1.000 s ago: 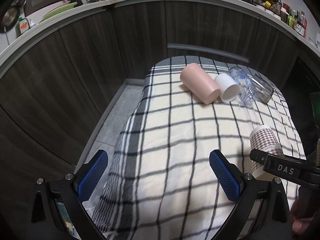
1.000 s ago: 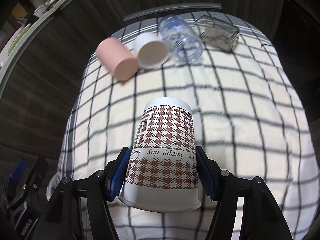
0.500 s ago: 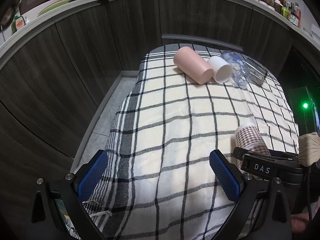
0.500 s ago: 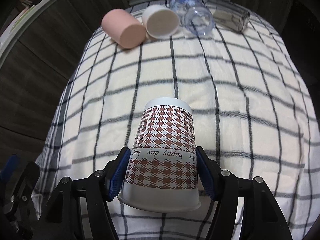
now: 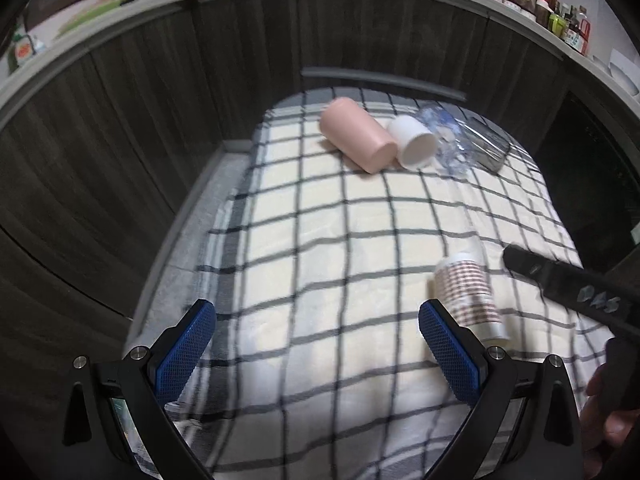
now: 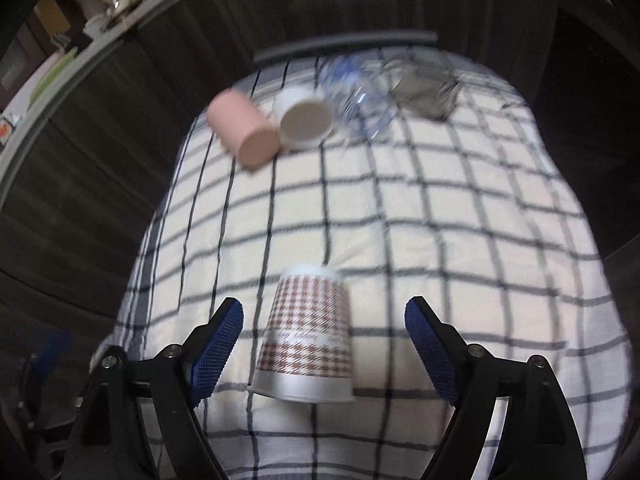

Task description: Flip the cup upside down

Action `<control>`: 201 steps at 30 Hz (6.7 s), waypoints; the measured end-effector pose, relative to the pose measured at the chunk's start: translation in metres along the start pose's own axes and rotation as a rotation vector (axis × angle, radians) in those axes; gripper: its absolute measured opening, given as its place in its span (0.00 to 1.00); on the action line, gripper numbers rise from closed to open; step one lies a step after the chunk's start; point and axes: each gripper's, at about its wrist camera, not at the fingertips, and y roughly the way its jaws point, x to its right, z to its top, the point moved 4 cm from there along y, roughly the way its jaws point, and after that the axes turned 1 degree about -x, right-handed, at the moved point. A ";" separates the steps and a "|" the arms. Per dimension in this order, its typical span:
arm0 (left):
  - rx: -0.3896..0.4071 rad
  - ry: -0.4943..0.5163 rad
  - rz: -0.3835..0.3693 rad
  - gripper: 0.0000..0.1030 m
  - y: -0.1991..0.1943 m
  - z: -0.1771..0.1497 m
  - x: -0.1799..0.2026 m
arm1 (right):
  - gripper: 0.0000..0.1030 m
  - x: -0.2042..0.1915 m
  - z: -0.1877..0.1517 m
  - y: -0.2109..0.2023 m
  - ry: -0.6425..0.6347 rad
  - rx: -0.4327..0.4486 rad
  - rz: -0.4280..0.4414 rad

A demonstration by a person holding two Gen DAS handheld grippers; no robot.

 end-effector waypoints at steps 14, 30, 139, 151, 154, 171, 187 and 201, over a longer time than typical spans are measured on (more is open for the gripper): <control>-0.409 0.123 -0.188 1.00 0.055 0.035 0.092 | 0.89 0.058 0.045 -0.086 0.062 0.176 -0.151; -0.822 0.145 -0.166 0.91 0.149 0.039 0.136 | 0.89 0.081 0.066 -0.061 0.123 0.152 -0.141; 0.241 -0.001 0.020 0.91 -0.087 0.051 0.029 | 0.91 0.003 -0.009 -0.163 -0.097 0.531 -0.189; 0.240 0.000 0.021 0.92 -0.086 0.049 0.030 | 0.91 0.006 -0.009 -0.165 -0.089 0.534 -0.191; 0.236 -0.001 0.022 0.92 -0.086 0.049 0.030 | 0.91 0.006 -0.009 -0.164 -0.089 0.533 -0.191; 0.227 0.003 0.020 0.93 -0.084 0.048 0.030 | 0.91 0.008 -0.011 -0.160 -0.083 0.526 -0.190; 0.201 0.008 0.000 0.93 -0.079 0.047 0.033 | 0.91 0.008 -0.011 -0.158 -0.081 0.525 -0.189; 0.193 0.011 -0.007 0.93 -0.079 0.047 0.036 | 0.91 0.009 -0.012 -0.157 -0.079 0.522 -0.189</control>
